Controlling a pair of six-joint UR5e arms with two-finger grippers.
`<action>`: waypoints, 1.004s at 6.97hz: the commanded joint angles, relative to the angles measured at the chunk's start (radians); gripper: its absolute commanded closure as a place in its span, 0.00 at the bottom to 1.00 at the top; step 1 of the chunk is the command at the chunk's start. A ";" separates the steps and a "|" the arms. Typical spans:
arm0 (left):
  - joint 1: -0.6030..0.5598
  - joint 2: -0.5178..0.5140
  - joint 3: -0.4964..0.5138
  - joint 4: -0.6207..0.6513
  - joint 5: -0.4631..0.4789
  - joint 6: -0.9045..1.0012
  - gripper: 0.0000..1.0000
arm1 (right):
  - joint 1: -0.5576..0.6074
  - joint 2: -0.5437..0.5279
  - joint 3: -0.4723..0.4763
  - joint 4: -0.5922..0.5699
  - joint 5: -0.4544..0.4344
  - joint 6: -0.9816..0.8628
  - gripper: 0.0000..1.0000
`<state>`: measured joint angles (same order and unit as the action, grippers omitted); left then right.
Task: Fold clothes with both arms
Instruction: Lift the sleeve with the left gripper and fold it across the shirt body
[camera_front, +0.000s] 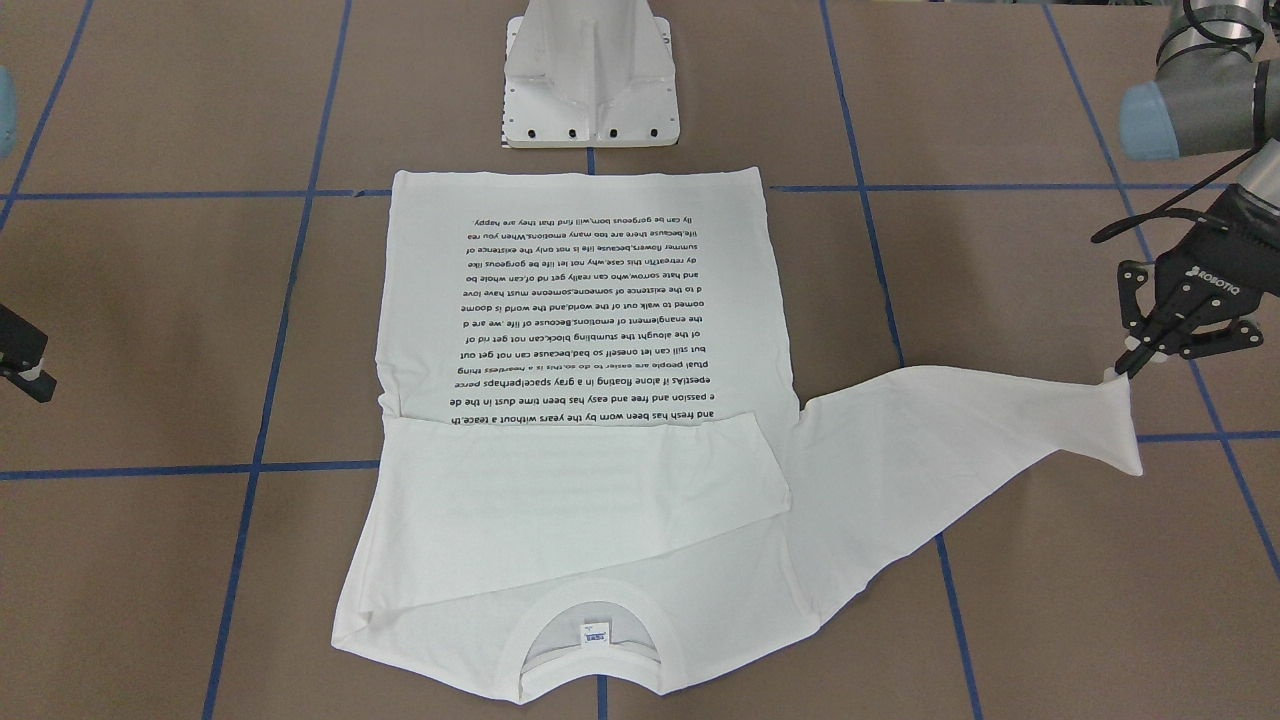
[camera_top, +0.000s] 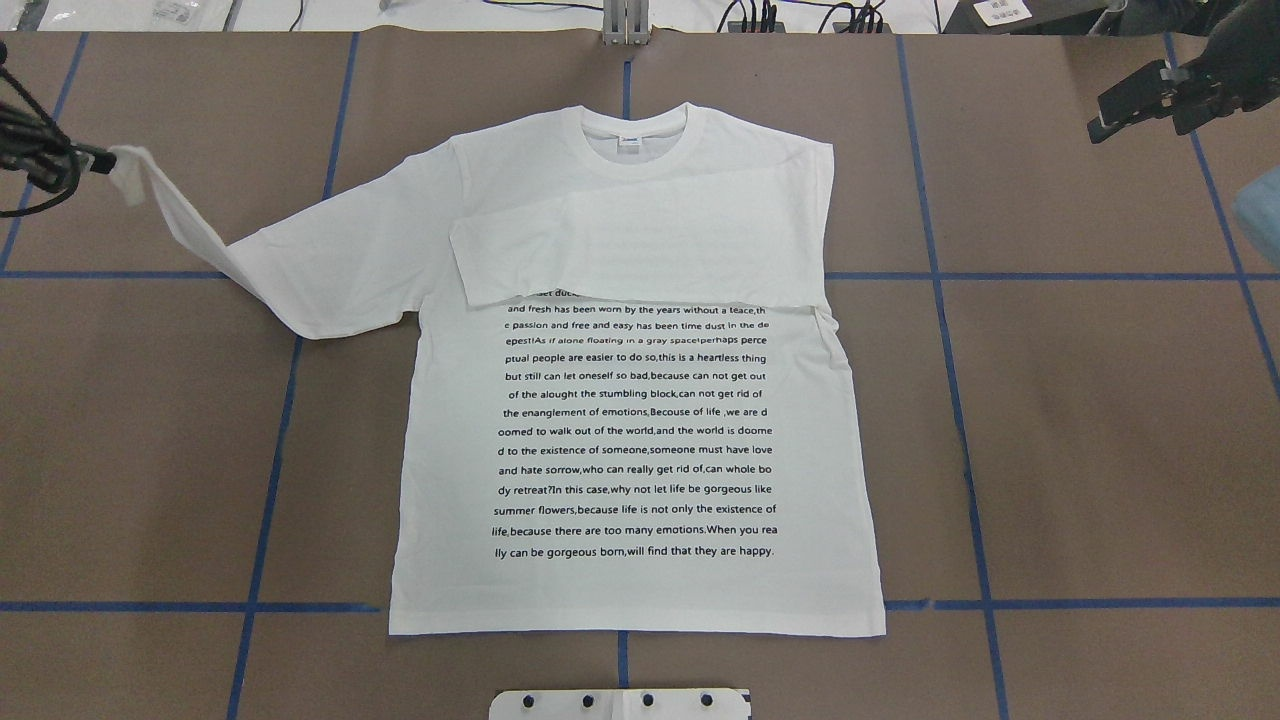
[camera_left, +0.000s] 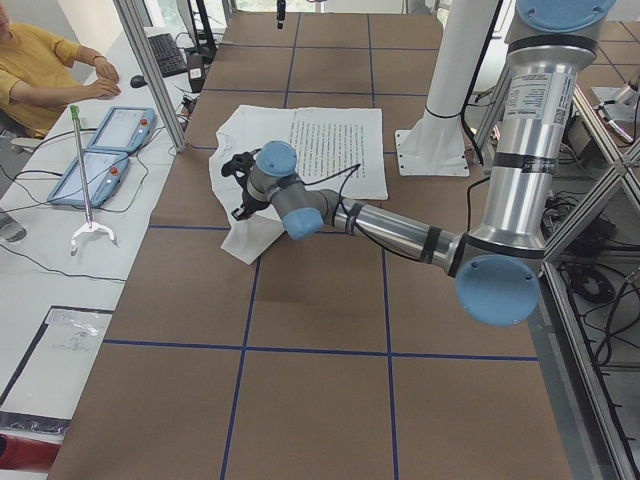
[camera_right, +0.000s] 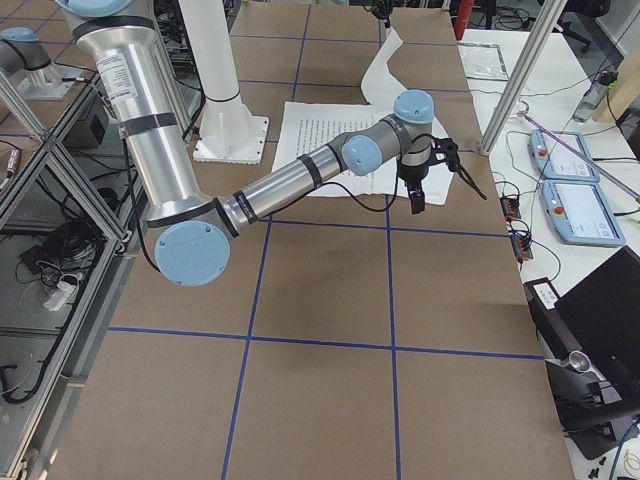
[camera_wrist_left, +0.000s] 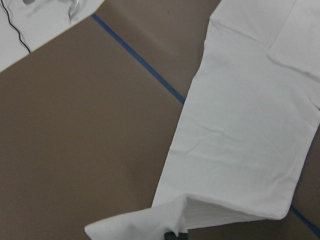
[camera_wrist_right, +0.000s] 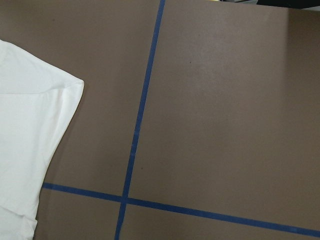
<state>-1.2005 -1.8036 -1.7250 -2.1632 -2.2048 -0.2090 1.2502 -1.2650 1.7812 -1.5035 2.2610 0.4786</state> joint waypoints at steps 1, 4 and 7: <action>0.001 -0.271 -0.001 0.275 0.004 -0.068 1.00 | 0.000 -0.005 0.001 0.002 0.000 0.002 0.00; 0.305 -0.481 0.022 0.278 0.232 -0.474 1.00 | 0.000 -0.027 0.006 0.003 0.000 0.002 0.00; 0.476 -0.753 0.255 0.264 0.362 -0.618 1.00 | 0.002 -0.034 0.007 0.003 0.000 0.002 0.00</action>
<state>-0.7839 -2.4487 -1.5620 -1.8954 -1.8864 -0.7764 1.2515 -1.2956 1.7884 -1.5003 2.2611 0.4801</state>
